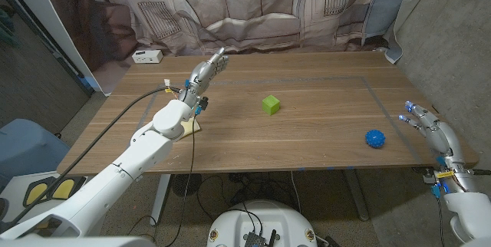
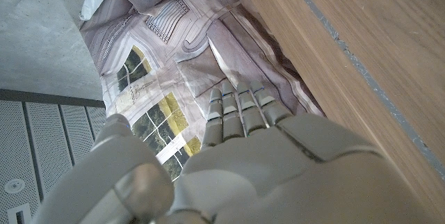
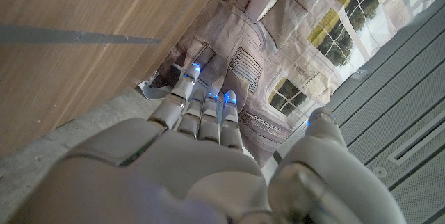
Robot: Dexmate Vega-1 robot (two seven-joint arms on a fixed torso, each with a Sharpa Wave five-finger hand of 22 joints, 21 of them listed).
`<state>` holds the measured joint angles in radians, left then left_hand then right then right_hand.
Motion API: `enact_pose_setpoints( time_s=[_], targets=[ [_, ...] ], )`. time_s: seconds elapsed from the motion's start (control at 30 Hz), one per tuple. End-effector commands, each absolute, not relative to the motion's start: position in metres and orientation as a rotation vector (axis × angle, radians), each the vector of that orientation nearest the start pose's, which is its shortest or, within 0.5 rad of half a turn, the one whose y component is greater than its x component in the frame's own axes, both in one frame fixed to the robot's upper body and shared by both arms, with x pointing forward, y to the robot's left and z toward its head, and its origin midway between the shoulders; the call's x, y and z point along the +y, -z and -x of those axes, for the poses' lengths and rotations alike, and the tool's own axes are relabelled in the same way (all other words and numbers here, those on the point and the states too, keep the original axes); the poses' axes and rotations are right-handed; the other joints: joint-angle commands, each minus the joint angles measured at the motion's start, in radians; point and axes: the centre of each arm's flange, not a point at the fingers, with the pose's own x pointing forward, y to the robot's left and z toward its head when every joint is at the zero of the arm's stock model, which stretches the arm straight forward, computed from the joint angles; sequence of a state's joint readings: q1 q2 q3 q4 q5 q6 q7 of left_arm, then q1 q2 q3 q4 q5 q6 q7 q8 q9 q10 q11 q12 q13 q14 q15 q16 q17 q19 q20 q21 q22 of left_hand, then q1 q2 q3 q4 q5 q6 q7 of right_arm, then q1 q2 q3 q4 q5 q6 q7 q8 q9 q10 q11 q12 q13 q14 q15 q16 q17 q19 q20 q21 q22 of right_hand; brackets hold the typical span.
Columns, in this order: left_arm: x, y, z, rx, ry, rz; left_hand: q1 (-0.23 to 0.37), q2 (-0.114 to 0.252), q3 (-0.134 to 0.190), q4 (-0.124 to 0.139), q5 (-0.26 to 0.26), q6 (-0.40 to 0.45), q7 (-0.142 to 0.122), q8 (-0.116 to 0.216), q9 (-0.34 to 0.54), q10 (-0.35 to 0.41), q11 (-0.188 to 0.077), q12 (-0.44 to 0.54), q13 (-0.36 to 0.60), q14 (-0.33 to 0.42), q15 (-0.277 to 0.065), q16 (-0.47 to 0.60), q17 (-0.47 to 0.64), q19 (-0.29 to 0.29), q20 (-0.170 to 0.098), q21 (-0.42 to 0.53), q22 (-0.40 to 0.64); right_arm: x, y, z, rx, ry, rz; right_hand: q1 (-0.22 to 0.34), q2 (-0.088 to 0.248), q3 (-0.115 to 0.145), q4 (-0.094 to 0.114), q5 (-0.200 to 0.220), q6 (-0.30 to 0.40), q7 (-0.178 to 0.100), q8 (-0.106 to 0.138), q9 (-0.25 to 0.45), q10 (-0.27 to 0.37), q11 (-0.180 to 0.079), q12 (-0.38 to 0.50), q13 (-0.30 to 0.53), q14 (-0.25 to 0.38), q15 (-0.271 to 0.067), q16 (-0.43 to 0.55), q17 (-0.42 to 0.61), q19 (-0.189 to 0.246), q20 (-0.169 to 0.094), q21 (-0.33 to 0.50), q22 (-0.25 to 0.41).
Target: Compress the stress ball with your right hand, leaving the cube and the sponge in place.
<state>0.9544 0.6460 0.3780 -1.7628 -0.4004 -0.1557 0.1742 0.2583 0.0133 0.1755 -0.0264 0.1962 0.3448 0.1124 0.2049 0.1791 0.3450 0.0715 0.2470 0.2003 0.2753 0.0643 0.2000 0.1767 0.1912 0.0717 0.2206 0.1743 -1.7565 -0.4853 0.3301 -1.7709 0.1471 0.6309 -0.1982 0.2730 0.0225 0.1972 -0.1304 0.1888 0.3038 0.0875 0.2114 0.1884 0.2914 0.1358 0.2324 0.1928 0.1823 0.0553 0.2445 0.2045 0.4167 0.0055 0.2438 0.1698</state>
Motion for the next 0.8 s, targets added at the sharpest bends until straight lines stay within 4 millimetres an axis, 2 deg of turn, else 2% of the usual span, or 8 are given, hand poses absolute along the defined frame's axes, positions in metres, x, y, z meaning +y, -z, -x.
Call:
enact_pose_setpoints(
  time_s=[0.03,0.4,0.6,0.8],
  targets=[
    [0.2295,-0.0309,-0.5684,-0.759,0.210,-0.247,0.001,0.006,0.005,-0.005,-0.003,0.009,-0.003,-0.004,0.003,0.009,0.004,-0.005,0.000,0.010,0.000,-0.002,0.004,0.005,0.000,-0.005,0.004,-0.4561,0.1498,-0.3922,-0.757,0.366,0.507,0.011,-0.003,0.000,-0.005,-0.002,0.008,-0.005,0.005,0.003,0.004,-0.007,-0.001,0.005,0.005,-0.003,0.000,0.002,0.009,-0.002,-0.003,0.002],
    [0.2274,-0.0323,-0.5720,-0.755,0.215,-0.249,0.001,0.006,0.004,-0.006,-0.003,0.009,-0.003,-0.005,0.003,0.011,0.001,-0.006,0.000,0.012,0.000,-0.003,0.004,0.005,0.001,-0.007,0.004,-0.4552,0.1446,-0.3901,-0.747,0.399,0.570,0.012,-0.005,-0.001,-0.006,-0.002,0.004,-0.007,0.002,0.003,0.003,-0.009,-0.003,0.005,0.005,-0.002,-0.002,0.002,0.010,-0.002,-0.006,0.002],
    [0.2278,-0.0317,-0.5725,-0.751,0.198,-0.258,0.001,0.007,0.004,-0.007,-0.003,0.010,-0.004,-0.006,0.003,0.011,0.000,-0.008,0.000,0.011,0.000,-0.004,0.004,0.006,0.001,-0.008,0.004,-0.4533,0.1428,-0.3909,-0.745,0.409,0.596,0.015,-0.005,-0.002,-0.006,-0.001,0.011,-0.040,0.002,0.004,-0.004,-0.012,-0.009,0.006,0.003,-0.002,-0.006,0.003,0.006,0.004,-0.014,0.002],
    [0.2282,-0.0291,-0.5750,-0.748,0.197,-0.253,0.001,0.007,0.004,-0.008,-0.003,0.011,-0.003,-0.006,0.003,0.011,0.000,-0.008,0.000,0.011,0.000,-0.004,0.004,0.006,0.000,-0.009,0.004,-0.4517,0.1406,-0.3924,-0.741,0.409,0.617,0.029,0.000,0.003,-0.012,0.001,-0.012,-0.041,-0.008,0.006,-0.030,-0.016,-0.022,0.007,-0.006,-0.004,-0.014,0.001,0.006,0.003,-0.020,0.002]
  ],
)
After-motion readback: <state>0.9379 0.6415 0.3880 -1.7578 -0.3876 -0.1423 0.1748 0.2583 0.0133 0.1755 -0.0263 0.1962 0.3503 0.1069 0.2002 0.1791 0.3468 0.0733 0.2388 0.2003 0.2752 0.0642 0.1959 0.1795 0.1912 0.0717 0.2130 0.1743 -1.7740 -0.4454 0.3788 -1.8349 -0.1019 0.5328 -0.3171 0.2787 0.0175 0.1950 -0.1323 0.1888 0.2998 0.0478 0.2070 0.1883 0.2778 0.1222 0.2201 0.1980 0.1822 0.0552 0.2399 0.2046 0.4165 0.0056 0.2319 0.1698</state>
